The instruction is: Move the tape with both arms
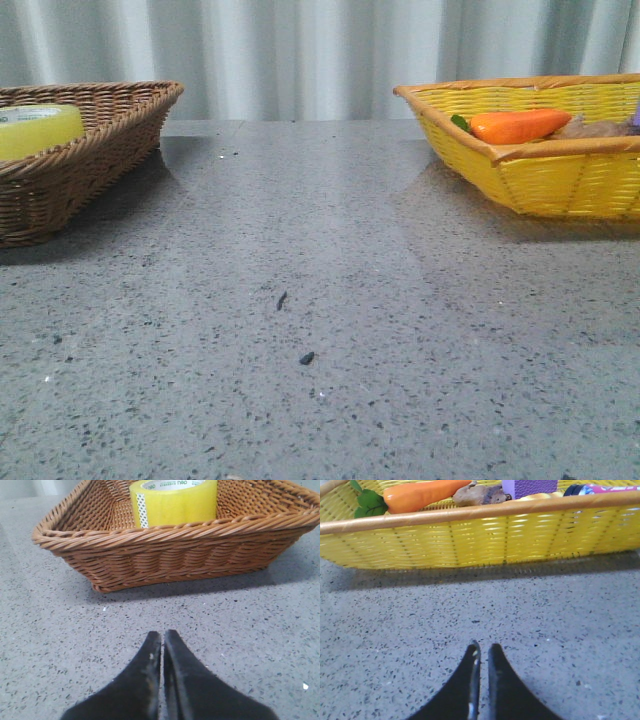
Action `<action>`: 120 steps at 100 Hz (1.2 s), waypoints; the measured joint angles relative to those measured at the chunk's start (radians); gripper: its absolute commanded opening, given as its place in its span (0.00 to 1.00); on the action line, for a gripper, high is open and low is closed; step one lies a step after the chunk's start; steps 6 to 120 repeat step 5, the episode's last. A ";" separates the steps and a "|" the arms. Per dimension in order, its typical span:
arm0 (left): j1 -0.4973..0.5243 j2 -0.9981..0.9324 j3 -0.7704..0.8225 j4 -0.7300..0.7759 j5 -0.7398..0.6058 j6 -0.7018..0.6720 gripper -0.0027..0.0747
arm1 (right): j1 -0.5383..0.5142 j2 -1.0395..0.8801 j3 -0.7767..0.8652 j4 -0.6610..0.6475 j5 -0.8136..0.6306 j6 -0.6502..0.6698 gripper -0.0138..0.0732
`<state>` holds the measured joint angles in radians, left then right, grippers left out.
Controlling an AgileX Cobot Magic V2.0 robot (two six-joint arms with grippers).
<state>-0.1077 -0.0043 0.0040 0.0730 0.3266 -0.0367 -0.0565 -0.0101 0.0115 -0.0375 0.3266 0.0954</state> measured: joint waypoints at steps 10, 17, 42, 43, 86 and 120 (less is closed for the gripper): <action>0.000 0.000 0.000 0.000 0.000 0.000 0.01 | 0.000 0.000 0.000 0.000 0.000 0.001 0.11; 0.000 0.000 0.000 0.000 0.000 0.000 0.01 | 0.000 0.000 0.000 0.000 0.000 0.001 0.11; 0.000 0.000 0.000 0.000 0.000 0.000 0.01 | 0.000 0.000 0.000 0.000 0.000 0.001 0.11; 0.000 0.000 0.000 0.000 0.000 0.000 0.01 | 0.000 0.000 0.000 0.000 0.000 0.001 0.11; 0.000 0.000 0.000 0.000 0.000 0.000 0.01 | 0.000 0.000 0.000 0.000 0.000 0.001 0.11; 0.000 0.000 0.000 0.000 0.000 0.000 0.01 | 0.000 0.000 0.000 0.000 0.000 0.001 0.11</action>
